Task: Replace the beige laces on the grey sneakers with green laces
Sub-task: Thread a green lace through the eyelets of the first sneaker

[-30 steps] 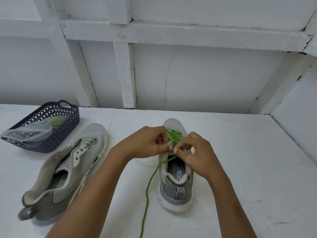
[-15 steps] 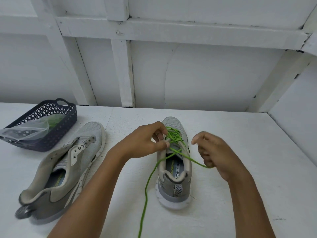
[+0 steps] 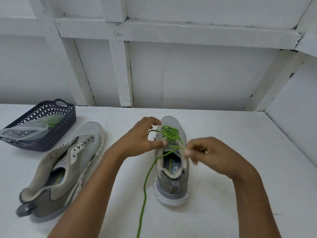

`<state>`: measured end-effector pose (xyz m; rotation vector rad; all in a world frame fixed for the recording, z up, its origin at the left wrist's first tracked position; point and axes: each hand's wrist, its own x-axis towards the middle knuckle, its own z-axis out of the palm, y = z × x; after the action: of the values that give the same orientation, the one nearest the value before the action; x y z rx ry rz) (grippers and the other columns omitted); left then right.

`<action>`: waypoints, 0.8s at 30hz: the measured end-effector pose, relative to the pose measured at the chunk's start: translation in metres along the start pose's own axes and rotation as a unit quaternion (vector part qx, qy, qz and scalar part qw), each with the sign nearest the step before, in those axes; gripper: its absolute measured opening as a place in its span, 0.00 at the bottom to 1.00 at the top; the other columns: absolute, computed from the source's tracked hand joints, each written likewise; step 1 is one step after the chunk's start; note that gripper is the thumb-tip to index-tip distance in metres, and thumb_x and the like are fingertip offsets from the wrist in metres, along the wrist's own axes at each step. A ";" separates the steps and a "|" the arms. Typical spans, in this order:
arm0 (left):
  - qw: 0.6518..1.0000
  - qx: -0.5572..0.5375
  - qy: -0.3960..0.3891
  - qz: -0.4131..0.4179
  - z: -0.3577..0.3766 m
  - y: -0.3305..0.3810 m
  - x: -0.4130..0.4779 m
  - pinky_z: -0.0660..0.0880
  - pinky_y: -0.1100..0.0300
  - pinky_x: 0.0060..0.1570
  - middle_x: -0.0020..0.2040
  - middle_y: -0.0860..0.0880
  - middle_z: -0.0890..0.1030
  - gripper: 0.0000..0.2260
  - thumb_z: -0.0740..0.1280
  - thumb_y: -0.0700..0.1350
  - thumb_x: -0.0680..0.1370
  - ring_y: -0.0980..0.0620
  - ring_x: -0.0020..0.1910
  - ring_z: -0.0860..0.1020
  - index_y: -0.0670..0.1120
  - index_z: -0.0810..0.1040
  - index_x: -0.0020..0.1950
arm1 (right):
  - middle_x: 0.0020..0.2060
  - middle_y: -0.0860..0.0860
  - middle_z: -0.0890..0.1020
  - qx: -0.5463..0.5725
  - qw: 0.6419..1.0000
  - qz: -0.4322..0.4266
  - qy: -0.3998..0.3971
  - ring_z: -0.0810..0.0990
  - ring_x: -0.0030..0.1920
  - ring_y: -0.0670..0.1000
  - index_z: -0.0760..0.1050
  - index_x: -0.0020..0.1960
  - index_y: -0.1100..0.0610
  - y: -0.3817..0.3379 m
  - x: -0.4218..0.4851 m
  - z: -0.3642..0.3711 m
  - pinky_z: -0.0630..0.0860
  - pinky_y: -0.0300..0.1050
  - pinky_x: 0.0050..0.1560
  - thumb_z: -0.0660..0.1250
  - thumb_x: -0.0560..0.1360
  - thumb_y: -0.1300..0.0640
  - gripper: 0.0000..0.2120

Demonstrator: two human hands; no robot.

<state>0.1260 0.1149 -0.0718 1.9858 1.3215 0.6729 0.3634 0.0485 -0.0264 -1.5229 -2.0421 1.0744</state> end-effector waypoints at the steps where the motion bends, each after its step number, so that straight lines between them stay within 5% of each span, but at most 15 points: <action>1: 1.000 -0.004 0.000 -0.004 0.000 -0.001 0.000 0.72 0.57 0.59 0.66 0.59 0.70 0.25 0.75 0.57 0.72 0.60 0.64 0.70 0.61 0.67 0.63 | 0.40 0.43 0.84 0.075 0.995 -0.045 0.049 0.78 0.40 0.40 0.80 0.37 0.49 0.002 0.002 0.001 0.72 0.38 0.45 0.67 0.79 0.55 0.11; 4: 1.000 -0.027 -0.008 -0.012 0.003 -0.003 0.000 0.72 0.56 0.60 0.67 0.59 0.70 0.26 0.75 0.58 0.72 0.60 0.64 0.70 0.61 0.66 0.65 | 0.49 0.52 0.85 0.363 0.917 -0.133 0.094 0.83 0.54 0.52 0.76 0.35 0.50 0.005 0.008 0.003 0.76 0.42 0.57 0.61 0.80 0.59 0.16; 6: 0.999 -0.031 -0.011 -0.015 0.003 -0.005 -0.001 0.72 0.56 0.60 0.67 0.59 0.70 0.27 0.74 0.59 0.72 0.61 0.64 0.70 0.61 0.66 0.66 | 0.33 0.55 0.80 0.527 0.835 -0.123 0.099 0.81 0.35 0.54 0.73 0.34 0.55 0.004 0.010 0.002 0.81 0.46 0.41 0.59 0.77 0.58 0.13; 7: 0.999 -0.030 -0.010 -0.017 0.002 -0.006 -0.001 0.72 0.57 0.60 0.66 0.60 0.70 0.28 0.74 0.59 0.72 0.61 0.64 0.70 0.61 0.66 0.67 | 0.28 0.53 0.74 0.545 0.824 -0.100 0.114 0.73 0.25 0.50 0.71 0.35 0.56 0.002 0.008 0.001 0.76 0.43 0.30 0.59 0.76 0.57 0.11; 9: 0.999 -0.027 -0.006 -0.019 0.000 -0.008 -0.001 0.72 0.58 0.59 0.66 0.60 0.71 0.29 0.74 0.60 0.71 0.62 0.64 0.71 0.60 0.67 0.68 | 0.25 0.49 0.64 0.537 0.832 -0.058 0.128 0.60 0.21 0.45 0.66 0.37 0.58 0.004 0.006 -0.003 0.62 0.36 0.23 0.59 0.76 0.55 0.10; 13: 1.000 -0.022 -0.010 -0.014 0.004 -0.009 -0.001 0.73 0.59 0.58 0.65 0.61 0.73 0.25 0.73 0.58 0.73 0.62 0.63 0.72 0.58 0.69 0.68 | 0.25 0.51 0.63 0.501 0.849 0.004 0.167 0.58 0.20 0.45 0.65 0.39 0.58 0.014 0.006 -0.008 0.59 0.37 0.21 0.57 0.82 0.56 0.12; 18: 0.998 -0.060 -0.029 -0.018 0.003 -0.008 0.005 0.76 0.59 0.55 0.56 0.61 0.80 0.10 0.68 0.56 0.79 0.63 0.55 0.77 0.56 0.78 0.59 | 0.31 0.55 0.76 0.365 0.909 0.094 0.177 0.68 0.25 0.50 0.77 0.51 0.59 0.035 0.019 -0.009 0.65 0.39 0.23 0.59 0.82 0.56 0.10; 24: 0.998 0.001 0.031 -0.057 0.012 -0.008 0.033 0.73 0.65 0.41 0.42 0.58 0.82 0.05 0.66 0.47 0.80 0.58 0.42 0.79 0.52 0.82 0.50 | 0.38 0.51 0.83 0.205 0.958 0.080 0.185 0.79 0.37 0.48 0.83 0.44 0.53 0.047 0.065 0.021 0.77 0.39 0.37 0.66 0.78 0.62 0.09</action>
<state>0.1413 0.1447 -0.0833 1.8878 1.4611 0.6833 0.3569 0.1072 -0.0852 -1.5442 -1.3663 1.0893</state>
